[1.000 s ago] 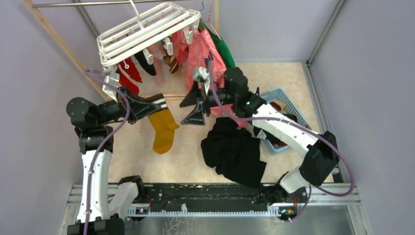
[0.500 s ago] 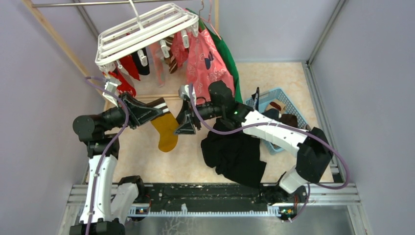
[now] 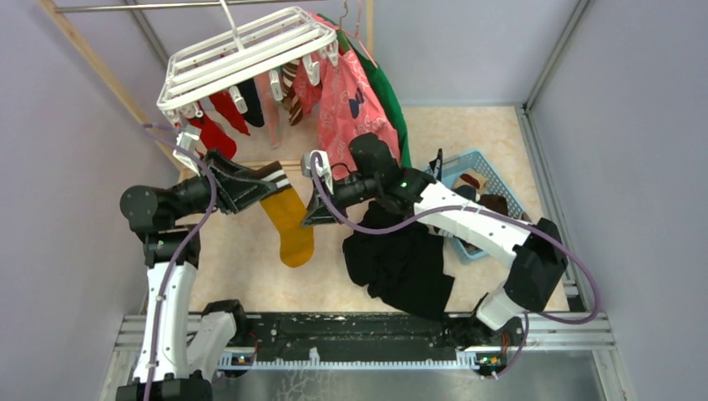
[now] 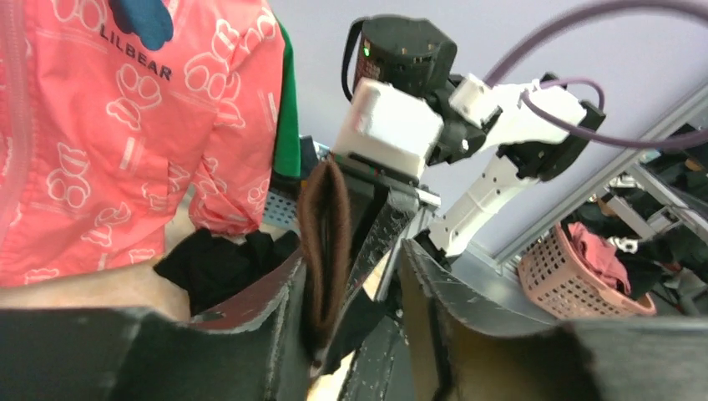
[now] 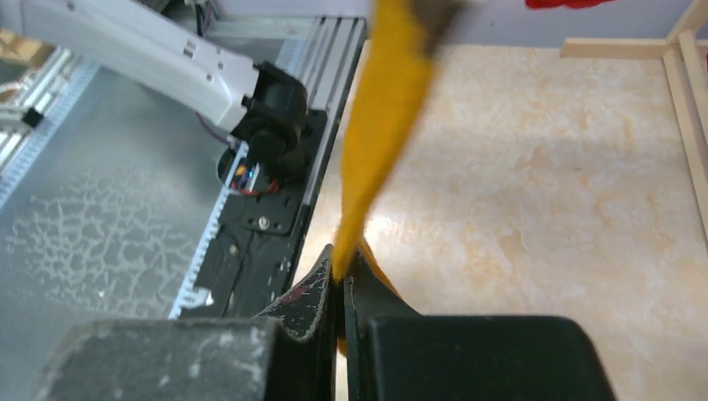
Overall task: Remove the socks clipped to the hanger
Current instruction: Place the sock in the bin.
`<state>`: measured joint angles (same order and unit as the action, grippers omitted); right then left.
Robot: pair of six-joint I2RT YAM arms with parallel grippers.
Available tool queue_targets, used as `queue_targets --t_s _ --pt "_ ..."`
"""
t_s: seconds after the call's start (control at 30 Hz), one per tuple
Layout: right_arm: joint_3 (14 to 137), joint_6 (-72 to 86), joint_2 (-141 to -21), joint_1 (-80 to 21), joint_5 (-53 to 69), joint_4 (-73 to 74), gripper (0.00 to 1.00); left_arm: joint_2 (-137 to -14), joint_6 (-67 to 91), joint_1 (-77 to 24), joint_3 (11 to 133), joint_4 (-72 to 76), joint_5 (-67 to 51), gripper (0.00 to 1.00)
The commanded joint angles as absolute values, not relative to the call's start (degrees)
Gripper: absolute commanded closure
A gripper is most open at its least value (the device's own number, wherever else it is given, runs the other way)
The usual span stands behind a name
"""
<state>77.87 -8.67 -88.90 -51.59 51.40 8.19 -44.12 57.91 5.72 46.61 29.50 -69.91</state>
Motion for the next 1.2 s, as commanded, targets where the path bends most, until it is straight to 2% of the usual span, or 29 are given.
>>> queue_targets --t_s 0.0,0.07,0.13,0.3,0.43,0.63,0.73,0.93,1.17 --pt "82.5 -23.1 -82.4 -51.7 51.1 23.1 1.00 -44.9 43.4 5.6 54.6 15.1 -69.4 0.44" --pt "82.8 -26.0 -79.6 -50.6 50.5 27.6 1.00 -45.5 37.2 5.9 58.1 8.0 -69.0 0.30" --pt "83.0 -27.6 -76.2 -48.0 51.1 31.1 1.00 -46.6 29.9 6.2 62.0 1.3 -68.4 0.21" --pt "83.7 -32.0 -67.9 -36.1 54.5 41.0 1.00 -48.3 21.5 7.7 68.0 -8.8 -66.9 0.02" --pt "84.6 -34.8 -61.3 -25.7 51.2 49.0 1.00 -50.4 14.6 8.3 72.9 -16.6 -66.1 0.01" --pt "83.8 -31.2 -55.5 -17.8 31.7 51.3 1.00 -52.2 9.5 8.3 76.1 -22.3 -65.1 0.01" --pt "82.8 -28.8 -56.6 -15.0 23.3 51.6 1.00 -52.3 9.2 8.3 76.2 -22.4 -65.2 0.01" --pt "74.2 -27.8 -59.2 -9.5 14.9 48.2 1.00 -51.9 7.6 8.3 77.2 -24.2 -64.7 0.01" --pt "61.9 -27.7 -66.3 -6.6 11.2 38.5 1.00 -51.2 6.9 8.2 76.4 -24.7 -63.3 0.01"
